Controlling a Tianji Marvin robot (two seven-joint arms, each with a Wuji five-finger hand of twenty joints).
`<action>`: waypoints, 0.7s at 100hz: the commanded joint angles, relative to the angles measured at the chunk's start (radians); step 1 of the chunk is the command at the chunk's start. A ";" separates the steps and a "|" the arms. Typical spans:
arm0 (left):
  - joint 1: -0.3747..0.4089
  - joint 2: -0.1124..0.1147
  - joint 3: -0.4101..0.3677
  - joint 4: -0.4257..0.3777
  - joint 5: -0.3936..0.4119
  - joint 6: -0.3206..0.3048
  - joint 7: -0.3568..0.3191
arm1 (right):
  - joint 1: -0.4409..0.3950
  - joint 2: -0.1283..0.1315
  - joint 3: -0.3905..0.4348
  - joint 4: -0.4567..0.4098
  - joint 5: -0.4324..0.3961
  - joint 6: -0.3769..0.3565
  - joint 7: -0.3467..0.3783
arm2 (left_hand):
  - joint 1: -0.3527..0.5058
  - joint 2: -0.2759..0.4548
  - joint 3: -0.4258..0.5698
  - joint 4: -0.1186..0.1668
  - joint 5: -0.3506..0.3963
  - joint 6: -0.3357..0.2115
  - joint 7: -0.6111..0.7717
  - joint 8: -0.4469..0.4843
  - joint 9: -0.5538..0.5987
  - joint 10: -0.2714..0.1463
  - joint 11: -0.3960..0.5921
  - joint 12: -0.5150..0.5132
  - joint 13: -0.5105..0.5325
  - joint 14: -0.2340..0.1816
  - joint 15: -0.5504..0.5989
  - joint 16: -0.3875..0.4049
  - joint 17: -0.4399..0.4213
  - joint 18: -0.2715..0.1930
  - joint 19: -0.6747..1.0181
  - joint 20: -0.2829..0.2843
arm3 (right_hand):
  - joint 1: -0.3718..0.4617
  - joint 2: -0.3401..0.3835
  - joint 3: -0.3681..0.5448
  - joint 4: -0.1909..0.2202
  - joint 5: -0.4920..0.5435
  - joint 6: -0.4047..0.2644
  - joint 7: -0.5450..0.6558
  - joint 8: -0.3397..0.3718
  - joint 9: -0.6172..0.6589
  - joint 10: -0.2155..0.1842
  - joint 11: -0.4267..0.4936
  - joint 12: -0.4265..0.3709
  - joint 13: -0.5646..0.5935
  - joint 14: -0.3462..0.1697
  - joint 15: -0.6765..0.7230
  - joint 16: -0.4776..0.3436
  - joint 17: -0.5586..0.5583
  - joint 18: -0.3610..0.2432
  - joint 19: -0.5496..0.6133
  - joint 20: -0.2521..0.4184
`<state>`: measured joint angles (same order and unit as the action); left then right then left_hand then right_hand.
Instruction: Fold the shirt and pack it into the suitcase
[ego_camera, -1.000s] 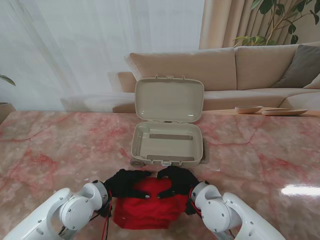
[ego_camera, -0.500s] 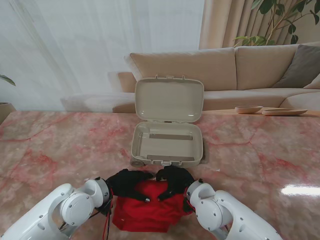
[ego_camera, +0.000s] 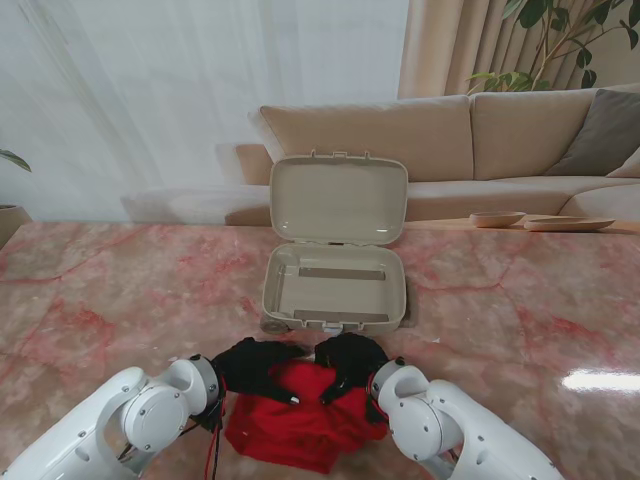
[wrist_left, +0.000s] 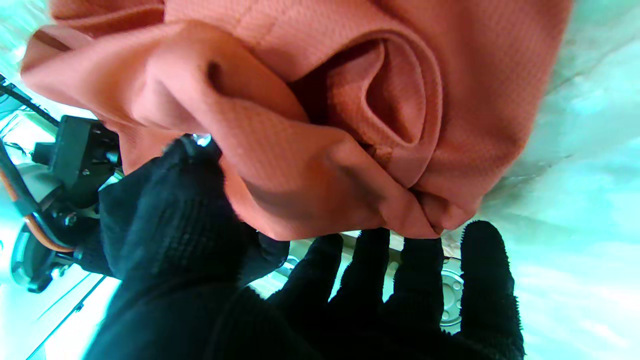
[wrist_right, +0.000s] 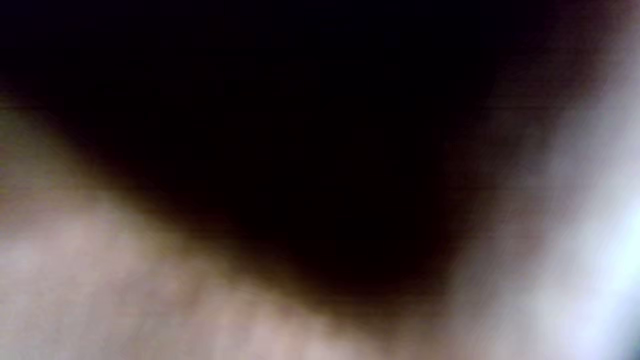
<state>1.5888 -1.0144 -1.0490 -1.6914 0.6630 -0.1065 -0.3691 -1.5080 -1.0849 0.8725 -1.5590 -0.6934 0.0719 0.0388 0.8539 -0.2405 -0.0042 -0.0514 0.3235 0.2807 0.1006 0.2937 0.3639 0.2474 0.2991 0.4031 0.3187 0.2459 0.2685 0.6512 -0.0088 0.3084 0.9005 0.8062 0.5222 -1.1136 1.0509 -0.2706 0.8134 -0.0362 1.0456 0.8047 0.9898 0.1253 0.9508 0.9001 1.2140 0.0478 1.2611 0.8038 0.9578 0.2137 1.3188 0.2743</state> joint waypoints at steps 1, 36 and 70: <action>0.021 0.000 0.009 0.035 0.000 0.004 0.009 | -0.013 -0.001 0.000 0.013 -0.001 0.011 0.003 | -0.049 0.001 -0.019 0.000 -0.041 -0.010 -0.023 -0.003 -0.045 0.005 -0.025 -0.015 0.028 0.086 0.079 -0.005 -0.023 0.024 -0.035 -0.009 | 0.194 -0.006 0.050 0.012 0.049 -0.082 0.122 -0.008 0.050 -0.031 0.045 0.039 0.100 -0.050 0.106 0.004 -0.006 0.028 -0.149 -0.306; 0.011 -0.012 0.016 0.079 -0.013 -0.025 0.070 | -0.030 -0.012 0.031 0.031 -0.035 -0.098 -0.103 | -0.052 -0.001 -0.017 0.003 -0.154 -0.155 -0.067 -0.027 -0.130 0.011 -0.062 -0.046 -0.032 0.118 0.030 -0.062 -0.046 0.030 -0.103 -0.050 | 0.307 -0.013 0.066 0.035 0.115 -0.134 0.210 -0.019 0.128 -0.067 0.074 0.033 0.103 -0.061 0.164 0.029 0.011 0.033 -0.097 -0.310; 0.002 -0.027 0.024 0.118 -0.053 -0.039 0.135 | -0.053 -0.025 0.045 0.031 -0.073 -0.144 -0.217 | 0.028 -0.097 0.001 0.001 -0.010 -0.060 0.090 0.018 0.143 -0.043 0.116 0.066 0.292 0.033 0.277 0.093 0.188 0.024 0.210 0.092 | 0.308 -0.037 0.097 0.048 0.132 -0.153 0.222 -0.017 0.142 -0.079 0.086 0.030 0.103 -0.073 0.178 0.037 0.017 0.023 -0.087 -0.306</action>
<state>1.5802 -1.0368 -1.0379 -1.6193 0.6219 -0.1465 -0.2320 -1.5498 -1.1062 0.9168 -1.5238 -0.7653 -0.0778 -0.1819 0.8384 -0.3017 -0.0035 -0.0510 0.2765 0.1862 0.1516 0.2876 0.4520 0.2324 0.3607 0.4341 0.4450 0.2071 0.3830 0.6827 0.1368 0.3310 1.0374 0.8605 0.7277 -1.1601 1.0265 -0.2803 0.8866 -0.1031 1.1729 0.7766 1.0972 0.0816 0.9920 0.9227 1.2589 0.0466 1.3771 0.8065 0.9679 0.2359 1.2397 -0.0024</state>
